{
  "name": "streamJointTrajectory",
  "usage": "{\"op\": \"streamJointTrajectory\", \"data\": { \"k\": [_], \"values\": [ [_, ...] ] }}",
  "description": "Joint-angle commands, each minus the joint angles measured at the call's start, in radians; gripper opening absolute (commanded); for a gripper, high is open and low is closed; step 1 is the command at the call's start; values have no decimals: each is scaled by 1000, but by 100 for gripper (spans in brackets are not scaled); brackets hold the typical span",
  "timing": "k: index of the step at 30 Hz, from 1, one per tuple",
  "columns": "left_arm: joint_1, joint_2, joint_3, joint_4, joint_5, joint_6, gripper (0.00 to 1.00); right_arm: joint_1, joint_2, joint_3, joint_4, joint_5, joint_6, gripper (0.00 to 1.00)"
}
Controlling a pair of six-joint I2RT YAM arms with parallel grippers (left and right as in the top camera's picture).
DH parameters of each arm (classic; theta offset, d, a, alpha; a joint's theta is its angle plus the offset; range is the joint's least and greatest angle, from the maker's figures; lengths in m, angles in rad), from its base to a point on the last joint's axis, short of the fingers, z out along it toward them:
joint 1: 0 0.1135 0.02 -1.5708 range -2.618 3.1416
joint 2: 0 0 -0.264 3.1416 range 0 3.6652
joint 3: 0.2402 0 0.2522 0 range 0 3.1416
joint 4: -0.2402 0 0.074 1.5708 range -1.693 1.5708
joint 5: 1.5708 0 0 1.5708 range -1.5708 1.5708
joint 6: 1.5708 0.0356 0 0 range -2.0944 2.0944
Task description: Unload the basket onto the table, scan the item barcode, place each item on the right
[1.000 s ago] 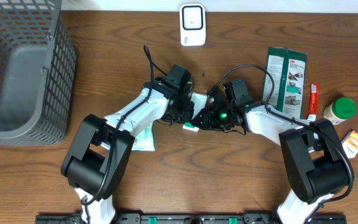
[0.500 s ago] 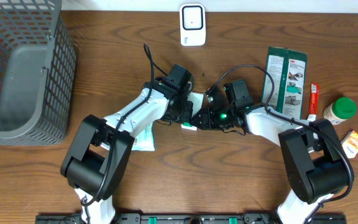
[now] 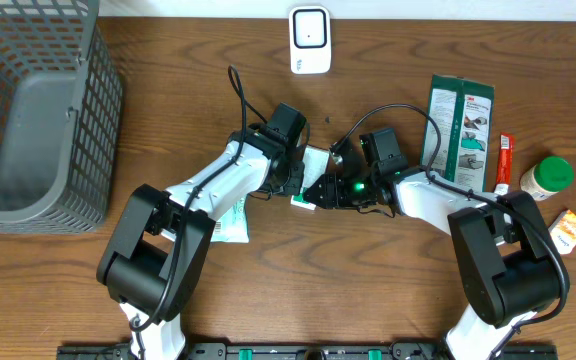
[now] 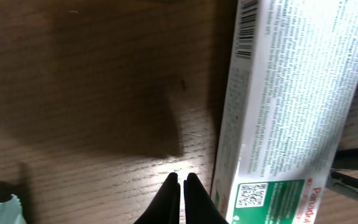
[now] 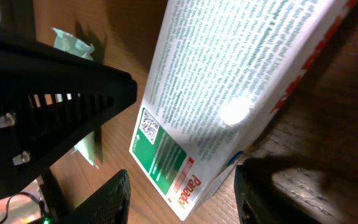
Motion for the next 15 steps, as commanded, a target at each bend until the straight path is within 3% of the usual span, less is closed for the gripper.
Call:
{"op": "streamJointTrajectory", "data": {
  "k": [1,6,15],
  "values": [
    [2,13,-10,-4,-20,17,7,16,-6,-5,5,47,38,50],
    [11,8,5,2,-18,30,8,32,-6,-5,8,96,71,47],
    [50,-18,90,-77,243,51,8,27,-6,-5,-29,113,54,50]
  ]
}}
